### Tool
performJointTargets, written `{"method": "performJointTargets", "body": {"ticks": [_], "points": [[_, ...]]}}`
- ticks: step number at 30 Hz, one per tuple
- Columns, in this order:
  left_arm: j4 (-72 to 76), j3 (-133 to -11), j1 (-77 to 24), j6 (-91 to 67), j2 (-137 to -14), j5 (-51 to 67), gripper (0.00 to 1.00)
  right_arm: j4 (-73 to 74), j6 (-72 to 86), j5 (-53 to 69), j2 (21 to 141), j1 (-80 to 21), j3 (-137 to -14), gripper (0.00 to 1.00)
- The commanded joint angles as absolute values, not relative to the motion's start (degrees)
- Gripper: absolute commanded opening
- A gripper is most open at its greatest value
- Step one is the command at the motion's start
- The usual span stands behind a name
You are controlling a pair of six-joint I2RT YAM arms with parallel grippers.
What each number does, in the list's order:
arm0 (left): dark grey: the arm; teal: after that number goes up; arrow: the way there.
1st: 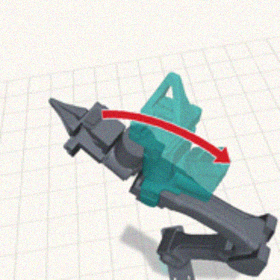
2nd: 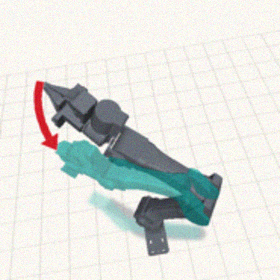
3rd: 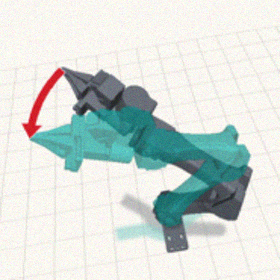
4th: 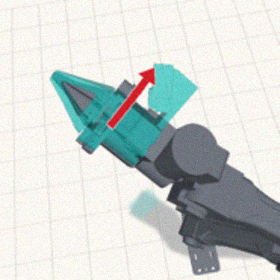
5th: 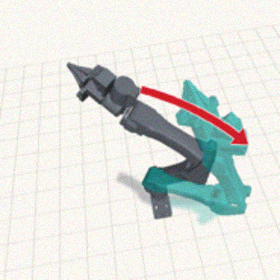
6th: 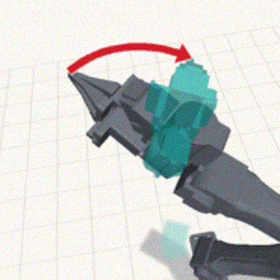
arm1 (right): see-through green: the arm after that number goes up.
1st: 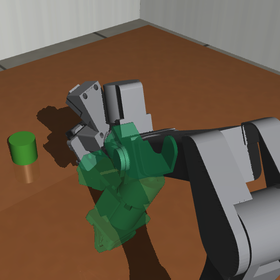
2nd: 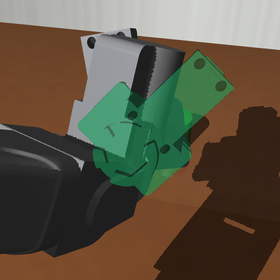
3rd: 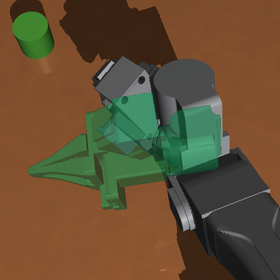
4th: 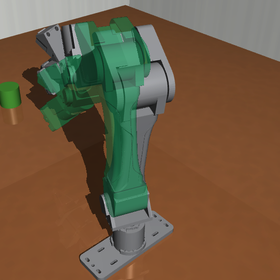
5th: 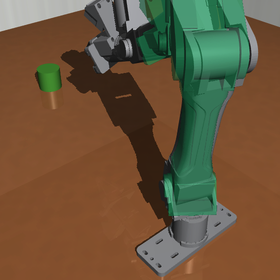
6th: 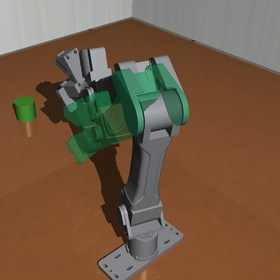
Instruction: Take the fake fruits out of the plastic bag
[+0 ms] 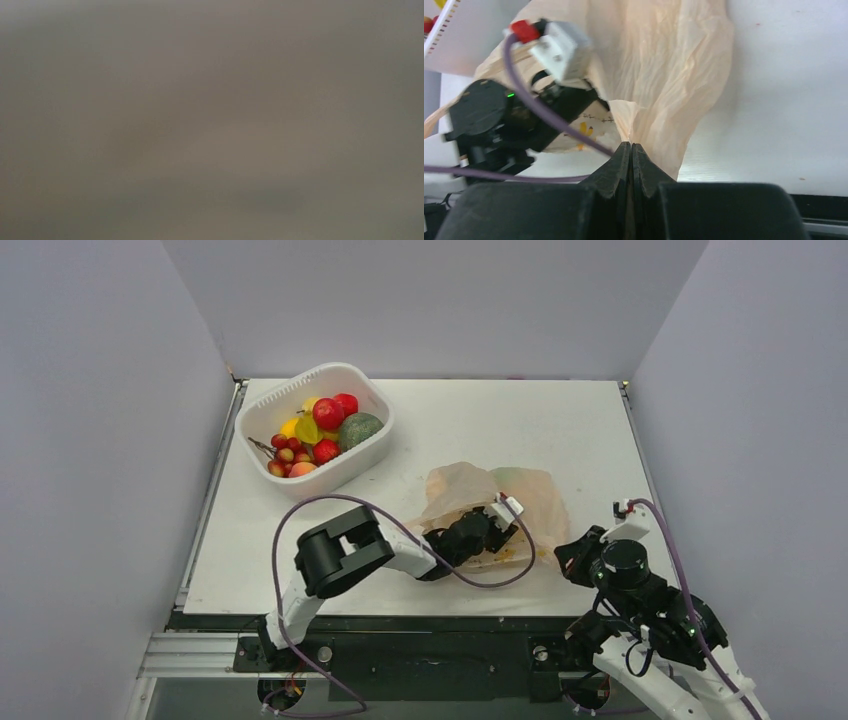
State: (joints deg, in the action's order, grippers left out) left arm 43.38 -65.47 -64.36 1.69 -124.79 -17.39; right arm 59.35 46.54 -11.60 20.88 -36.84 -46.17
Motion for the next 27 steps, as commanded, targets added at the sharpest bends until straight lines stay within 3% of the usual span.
{"method": "performJointTargets", "body": {"ticks": [1, 9, 13, 20, 27], "points": [[46.1, -56.9, -64.5, -2.8, -111.3, -15.4, 0.4, 61.1, 46.2, -19.0, 19.8, -37.2, -45.0, 0.0], [30.7, -48.4, -64.8, -12.5, -92.0, -5.2, 0.22, 55.6, 45.9, -19.3, 20.6, -37.2, -40.4, 0.0], [27.2, -43.9, -65.0, -16.0, -86.2, -2.3, 0.22, 53.8, 45.6, -18.2, 21.1, -37.2, -40.4, 0.0], [7.6, -44.1, -65.7, -19.5, -76.2, 11.0, 0.2, 49.7, 43.8, -20.2, 25.4, -37.2, -45.1, 0.0], [-8.1, -46.6, -64.3, -23.0, -58.7, 14.0, 0.17, 45.5, 42.4, -21.2, 30.5, -37.2, -45.0, 0.0]]}}
